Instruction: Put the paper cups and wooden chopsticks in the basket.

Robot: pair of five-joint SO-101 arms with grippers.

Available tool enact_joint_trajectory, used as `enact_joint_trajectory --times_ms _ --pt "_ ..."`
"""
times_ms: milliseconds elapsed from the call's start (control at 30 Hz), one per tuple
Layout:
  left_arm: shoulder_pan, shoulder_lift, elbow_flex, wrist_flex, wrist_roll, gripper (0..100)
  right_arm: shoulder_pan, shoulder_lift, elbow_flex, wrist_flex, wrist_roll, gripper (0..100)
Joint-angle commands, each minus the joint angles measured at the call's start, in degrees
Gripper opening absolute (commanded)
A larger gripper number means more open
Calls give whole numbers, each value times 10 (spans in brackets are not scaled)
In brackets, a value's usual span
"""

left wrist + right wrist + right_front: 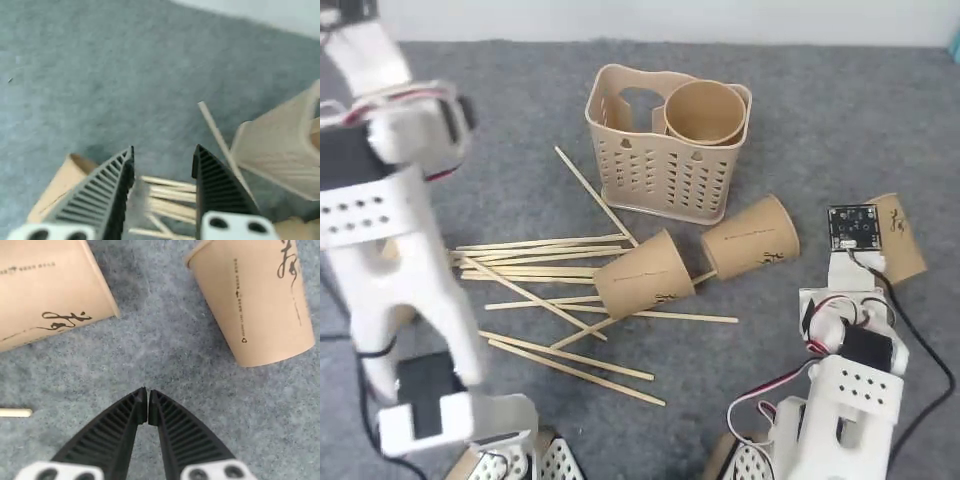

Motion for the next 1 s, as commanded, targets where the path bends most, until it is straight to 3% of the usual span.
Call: enact_joint_trajectory --times_ms 0,267,533,967 --pt "-75 -46 108 -10 -19 184 2 -14 -4 -11 -7 16" --pt "-195 -46 301 -158 -32 185 1 -12 -4 -11 -7 16" --pt "-200 -44 450 -300 -70 185 -33 -14 8 -11 -6 16" --pt "-204 -44 552 -379 -105 184 -32 -14 8 -8 -5 17"
